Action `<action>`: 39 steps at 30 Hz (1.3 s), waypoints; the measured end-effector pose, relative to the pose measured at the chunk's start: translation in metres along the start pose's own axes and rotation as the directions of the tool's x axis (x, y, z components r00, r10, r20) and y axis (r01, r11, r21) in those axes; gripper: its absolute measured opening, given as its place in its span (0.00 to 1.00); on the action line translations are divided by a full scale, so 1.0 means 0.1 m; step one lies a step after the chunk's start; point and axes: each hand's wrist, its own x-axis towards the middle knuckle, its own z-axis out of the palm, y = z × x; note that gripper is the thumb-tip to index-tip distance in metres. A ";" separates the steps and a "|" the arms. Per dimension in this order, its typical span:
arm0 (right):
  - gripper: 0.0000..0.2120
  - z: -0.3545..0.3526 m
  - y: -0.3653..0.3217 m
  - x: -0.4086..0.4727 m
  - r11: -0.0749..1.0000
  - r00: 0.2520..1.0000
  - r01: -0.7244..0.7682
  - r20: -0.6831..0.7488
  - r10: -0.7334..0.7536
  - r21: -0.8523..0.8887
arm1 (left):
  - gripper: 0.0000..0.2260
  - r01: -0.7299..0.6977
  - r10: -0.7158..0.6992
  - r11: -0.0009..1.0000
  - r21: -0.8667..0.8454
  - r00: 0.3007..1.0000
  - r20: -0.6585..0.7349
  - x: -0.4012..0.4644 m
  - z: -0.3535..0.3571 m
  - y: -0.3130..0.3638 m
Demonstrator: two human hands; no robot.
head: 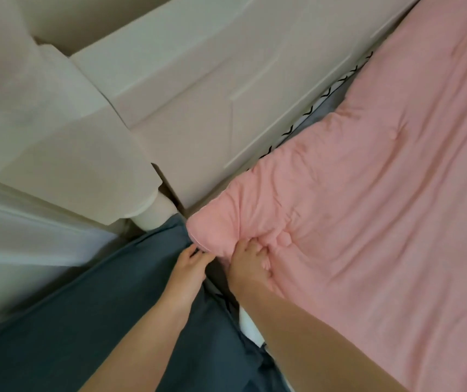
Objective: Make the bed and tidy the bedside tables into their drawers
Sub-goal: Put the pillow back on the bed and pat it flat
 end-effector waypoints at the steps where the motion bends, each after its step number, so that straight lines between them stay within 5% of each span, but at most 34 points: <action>1: 0.24 -0.05 0.11 0.03 0.992 0.999 0.029 -0.034 -0.025 0.124 | 0.31 0.004 -0.004 1.000 -0.009 1.000 0.003 0.03 0.06 -0.02; 4: 0.14 -0.28 0.39 -0.05 0.845 0.992 -0.013 -0.097 0.077 0.534 | 0.39 0.083 -0.083 0.996 -0.040 0.997 0.008 0.04 0.21 0.04; 8: 0.08 -0.47 0.43 -0.40 0.743 0.994 0.088 -0.107 -0.022 0.664 | 0.32 0.183 -0.139 0.949 -0.257 0.974 0.180 -0.04 0.39 0.43; 11: 0.09 -0.60 0.34 -0.64 0.691 0.992 0.124 -0.076 -0.099 0.713 | 0.27 0.201 -0.129 0.943 -0.265 0.955 0.266 -0.08 0.40 0.71; 13: 0.11 -0.66 0.30 -0.72 0.676 0.985 0.168 -0.090 -0.150 0.717 | 0.31 0.185 -0.176 0.981 -0.061 0.975 0.134 -0.11 0.34 0.76; 15: 0.12 -0.68 0.20 -0.80 0.668 0.976 0.205 -0.102 -0.190 0.715 | 0.23 0.059 -0.053 0.985 0.161 0.998 -0.040 -0.11 0.22 0.74; 17: 0.10 -0.70 0.08 -0.86 0.698 0.964 0.244 -0.090 -0.250 0.673 | 0.09 -0.048 0.081 0.975 0.218 0.986 -0.146 -0.10 0.08 0.73; 20: 0.09 -0.65 -0.07 -0.84 0.765 0.942 0.288 -0.028 -0.334 0.576 | 0.10 -0.103 0.177 0.955 0.278 0.951 -0.255 -0.11 -0.08 0.64; 23: 0.13 -0.53 -0.02 -0.78 0.744 0.961 0.201 0.017 -0.275 0.637 | 0.07 -0.225 0.269 0.918 0.325 0.958 -0.096 -0.17 -0.12 0.43; 26: 0.17 -0.44 0.09 -0.74 0.463 0.992 0.005 0.055 -0.116 0.886 | 0.11 -0.317 0.289 0.883 0.345 0.948 0.133 -0.20 -0.19 0.28; 28: 0.21 -0.43 0.17 -0.71 0.281 0.994 -0.075 0.094 -0.052 0.957 | 0.15 -0.456 0.338 0.697 0.554 0.890 0.306 -0.14 -0.30 0.17; 30: 0.24 -0.48 0.22 -0.68 0.188 0.994 -0.088 0.099 -0.049 0.978 | 0.20 -0.549 0.309 0.201 0.811 0.821 0.480 -0.01 -0.40 0.03; 32: 0.25 -0.49 0.26 -0.63 0.198 0.997 -0.051 0.062 -0.049 0.979 | 0.21 -0.526 0.177 -0.343 0.778 0.778 0.603 0.08 -0.41 -0.09; 33: 0.25 -0.47 0.27 -0.61 0.235 0.997 -0.016 0.032 -0.065 0.972 | 0.20 -0.500 0.117 -0.502 0.706 0.769 0.628 0.08 -0.40 -0.11; 35: 0.24 -0.46 0.27 -0.60 0.288 0.993 0.048 -0.014 -0.119 0.956 | 0.20 -0.470 0.081 -0.631 0.617 0.750 0.656 0.07 -0.37 -0.09; 39: 0.20 -0.46 0.28 -0.53 0.297 0.989 0.113 -0.078 -0.128 0.948 | 0.20 -0.535 0.300 -0.566 0.627 0.574 0.762 0.02 -0.43 0.02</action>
